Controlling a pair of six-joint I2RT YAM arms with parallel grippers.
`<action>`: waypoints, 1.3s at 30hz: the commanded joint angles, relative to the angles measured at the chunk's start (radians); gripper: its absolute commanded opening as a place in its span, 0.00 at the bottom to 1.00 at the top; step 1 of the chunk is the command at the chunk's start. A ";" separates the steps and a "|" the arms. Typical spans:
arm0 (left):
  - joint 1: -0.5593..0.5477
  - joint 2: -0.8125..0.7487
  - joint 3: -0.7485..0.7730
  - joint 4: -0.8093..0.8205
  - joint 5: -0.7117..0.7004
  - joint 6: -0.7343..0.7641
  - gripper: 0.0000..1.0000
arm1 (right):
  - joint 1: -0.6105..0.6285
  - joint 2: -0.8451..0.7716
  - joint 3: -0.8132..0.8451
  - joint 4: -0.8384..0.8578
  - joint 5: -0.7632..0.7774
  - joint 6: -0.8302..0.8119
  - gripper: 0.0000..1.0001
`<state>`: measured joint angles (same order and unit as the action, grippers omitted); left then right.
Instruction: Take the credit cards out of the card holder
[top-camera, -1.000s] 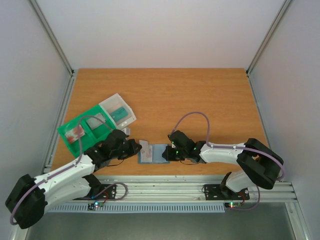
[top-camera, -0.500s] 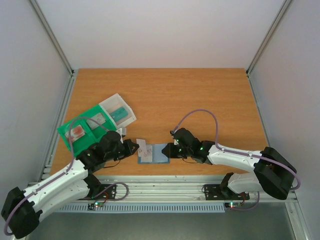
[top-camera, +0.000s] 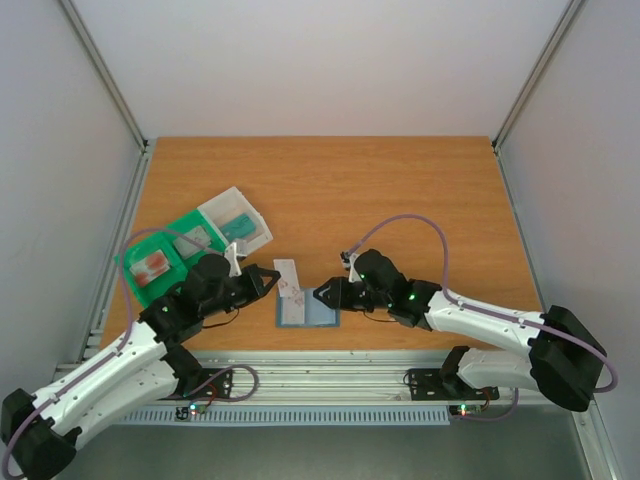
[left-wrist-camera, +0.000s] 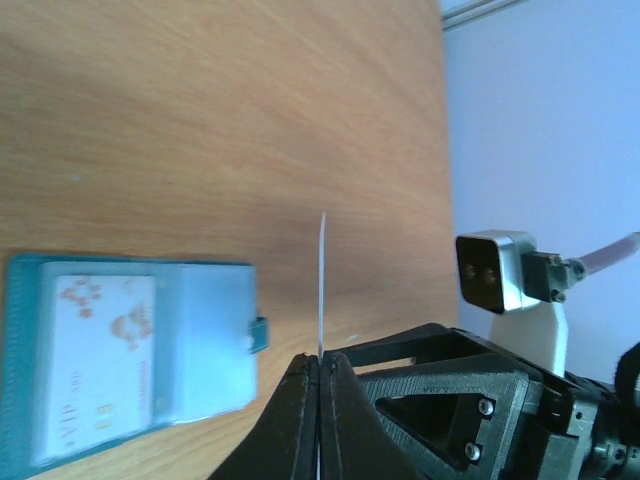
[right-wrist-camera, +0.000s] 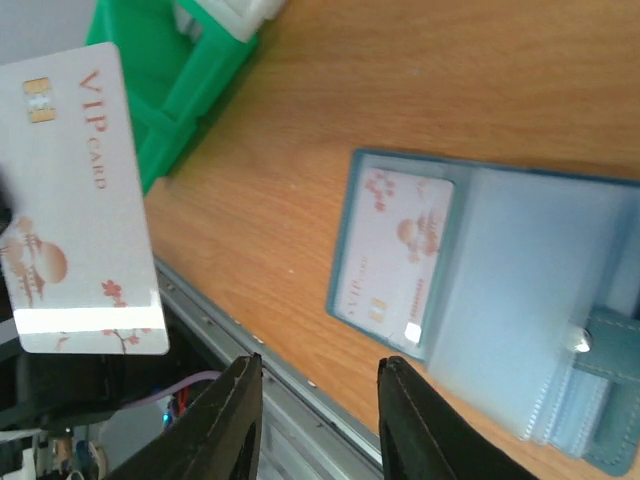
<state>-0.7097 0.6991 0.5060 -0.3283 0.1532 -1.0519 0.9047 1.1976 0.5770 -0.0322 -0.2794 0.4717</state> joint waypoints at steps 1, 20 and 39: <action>0.003 -0.028 -0.038 0.221 0.043 -0.102 0.00 | 0.004 -0.038 0.060 0.015 -0.004 0.032 0.38; 0.003 0.014 -0.141 0.575 0.138 -0.287 0.00 | 0.003 -0.094 0.060 0.208 -0.061 0.205 0.53; 0.001 -0.065 -0.068 0.320 0.222 -0.171 0.30 | 0.004 -0.226 0.046 0.003 -0.181 0.000 0.01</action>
<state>-0.7071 0.6647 0.3508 0.0967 0.3267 -1.3163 0.9035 1.0374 0.6048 0.0975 -0.4049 0.5922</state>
